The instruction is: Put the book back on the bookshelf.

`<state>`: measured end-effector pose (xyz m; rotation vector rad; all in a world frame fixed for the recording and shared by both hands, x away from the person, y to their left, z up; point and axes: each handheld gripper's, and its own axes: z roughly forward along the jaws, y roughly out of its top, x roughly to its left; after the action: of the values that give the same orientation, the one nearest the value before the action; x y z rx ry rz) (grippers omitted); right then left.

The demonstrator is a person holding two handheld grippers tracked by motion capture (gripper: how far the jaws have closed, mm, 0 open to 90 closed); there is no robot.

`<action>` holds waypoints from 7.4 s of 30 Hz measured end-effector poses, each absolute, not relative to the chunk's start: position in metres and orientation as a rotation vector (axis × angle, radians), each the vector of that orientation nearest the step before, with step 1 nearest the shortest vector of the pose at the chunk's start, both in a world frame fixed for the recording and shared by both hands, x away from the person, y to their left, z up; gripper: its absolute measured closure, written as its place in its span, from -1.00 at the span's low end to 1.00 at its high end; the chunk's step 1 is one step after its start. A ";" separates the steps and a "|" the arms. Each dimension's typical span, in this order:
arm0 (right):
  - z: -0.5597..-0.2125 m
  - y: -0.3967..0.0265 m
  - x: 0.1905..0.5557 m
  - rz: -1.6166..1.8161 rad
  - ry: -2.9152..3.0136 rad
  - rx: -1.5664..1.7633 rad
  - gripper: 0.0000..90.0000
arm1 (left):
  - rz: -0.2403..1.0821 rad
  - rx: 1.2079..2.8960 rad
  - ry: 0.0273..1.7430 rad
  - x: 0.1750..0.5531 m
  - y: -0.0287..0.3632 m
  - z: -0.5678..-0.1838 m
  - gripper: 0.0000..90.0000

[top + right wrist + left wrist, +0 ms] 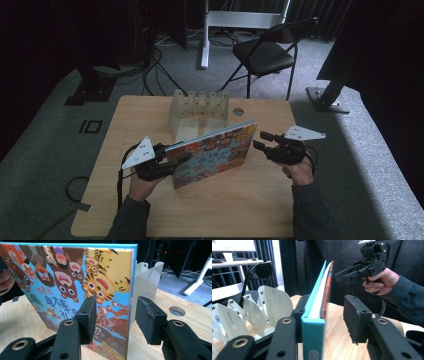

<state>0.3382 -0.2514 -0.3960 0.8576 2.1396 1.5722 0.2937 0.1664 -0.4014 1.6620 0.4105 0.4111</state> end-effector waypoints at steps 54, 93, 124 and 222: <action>-0.439 -0.279 0.335 1.495 2.151 1.024 0.09 | 0.388 1.671 0.347 0.308 0.149 -0.410 0.59; -0.497 -0.300 0.339 1.321 2.151 1.241 0.04 | 0.462 1.684 0.319 0.296 0.136 -0.413 0.79; -0.529 -0.302 0.349 1.092 2.156 1.317 -0.08 | 0.509 1.649 0.348 0.290 0.131 -0.417 0.79; -0.553 -0.304 0.354 0.969 2.127 1.351 -0.38 | 0.662 1.558 0.584 0.259 0.186 -0.420 0.78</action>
<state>0.3540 -0.3044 -0.5528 1.3508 2.1274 0.9695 0.2590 0.1862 -0.4199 1.5575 0.5844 0.6615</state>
